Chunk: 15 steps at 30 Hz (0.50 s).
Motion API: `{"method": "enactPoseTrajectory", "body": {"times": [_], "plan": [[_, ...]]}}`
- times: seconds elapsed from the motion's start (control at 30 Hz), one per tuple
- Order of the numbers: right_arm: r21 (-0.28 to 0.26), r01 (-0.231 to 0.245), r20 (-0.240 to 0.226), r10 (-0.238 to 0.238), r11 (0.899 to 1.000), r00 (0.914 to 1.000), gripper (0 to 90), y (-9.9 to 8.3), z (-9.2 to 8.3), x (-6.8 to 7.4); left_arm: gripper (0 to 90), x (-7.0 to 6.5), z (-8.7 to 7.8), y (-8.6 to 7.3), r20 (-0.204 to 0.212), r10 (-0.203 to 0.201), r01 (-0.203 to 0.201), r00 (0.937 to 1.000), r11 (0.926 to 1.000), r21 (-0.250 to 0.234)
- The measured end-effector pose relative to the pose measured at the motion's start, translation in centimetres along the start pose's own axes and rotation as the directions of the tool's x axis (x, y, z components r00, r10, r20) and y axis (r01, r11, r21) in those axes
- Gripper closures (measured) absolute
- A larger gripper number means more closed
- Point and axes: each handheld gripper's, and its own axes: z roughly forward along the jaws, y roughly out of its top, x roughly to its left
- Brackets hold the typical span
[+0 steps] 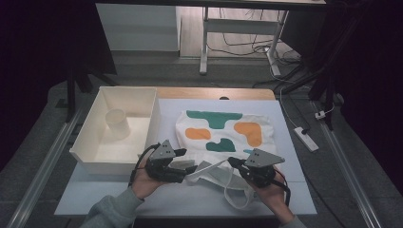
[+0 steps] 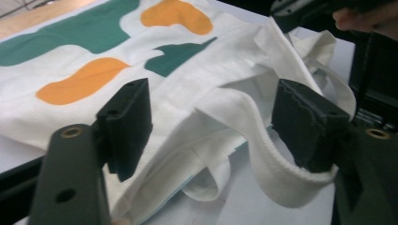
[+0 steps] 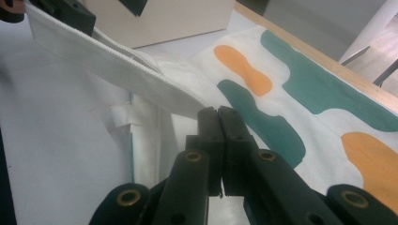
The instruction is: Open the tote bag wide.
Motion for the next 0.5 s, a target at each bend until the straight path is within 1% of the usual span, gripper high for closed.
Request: {"method": "enactPoseTrajectory", "body": {"times": [0.07, 0.13, 0.17, 0.2, 0.23, 0.27, 0.3, 0.37, 0.4, 0.47, 0.5], "plan": [[-0.003, -0.002, 0.003, 0.002, 1.0, 1.0, 88.9, 0.0, -0.1, -0.1, 23.2, 0.1, 0.0, 0.0, -0.016, -0.014, 0.014, 0.9998, 0.9998, -0.01], [-0.005, -0.012, -0.001, 0.012, 1.0, 0.9999, 88.9, 0.0, -0.1, -0.2, 21.4, 0.3, 0.0, 0.1, -0.038, -0.033, 0.031, 0.9988, 0.9986, -0.042], [-0.004, -0.024, -0.008, 0.024, 1.0, 0.9997, 88.9, -0.1, 0.0, -0.2, 21.4, 0.3, -0.1, 0.1, -0.039, -0.039, 0.037, 0.9985, 0.9977, -0.057], [-0.003, -0.048, -0.027, 0.048, 0.999, 0.9985, 88.9, -0.2, 0.1, -0.2, 21.3, 0.4, -0.1, 0.2, -0.033, -0.047, 0.044, 0.9984, 0.9966, -0.07], [0.001, -0.06, -0.044, 0.06, 0.998, 0.9972, 88.9, -0.3, 0.3, 0.0, 21.0, 0.7, -0.1, 0.3, -0.027, -0.058, 0.055, 0.998, 0.9949, -0.085], [0.011, -0.055, -0.051, 0.055, 0.998, 0.9972, 88.9, -0.4, 0.6, 0.2, 21.0, 0.7, -0.1, 0.3, -0.027, -0.058, 0.055, 0.998, 0.9949, -0.085], [0.026, -0.037, -0.053, 0.038, 0.999, 0.9979, 88.9, -0.4, 0.8, 0.5, 21.1, 0.8, -0.2, 0.4, -0.028, -0.066, 0.063, 0.9974, 0.9934, -0.096], [0.048, -0.01, -0.055, 0.013, 0.999, 0.9984, 88.9, -0.5, 1.3, 0.8, 21.1, 1.2, -0.4, 0.5, -0.018, -0.088, 0.085, 0.996, 0.9901, -0.112], [0.054, -0.006, -0.054, 0.009, 0.999, 0.9985, 88.9, -0.6, 1.5, 0.9, 21.2, 1.3, -0.4, 0.6, -0.01, -0.092, 0.09, 0.9957, 0.9894, -0.113], [0.057, -0.009, -0.046, 0.012, 0.998, 0.9989, 88.9, -0.7, 1.5, 0.7, 21.1, 1.4, -0.6, 0.6, -0.007, -0.09, 0.088, 0.9959, 0.9901, -0.109], [0.054, -0.017, -0.038, 0.019, 0.998, 0.9991, 88.9, -0.7, 1.5, 0.4, 21.1, 1.4, -0.6, 0.6, 0.002, -0.088, 0.087, 0.9962, 0.9918, -0.093]]}}
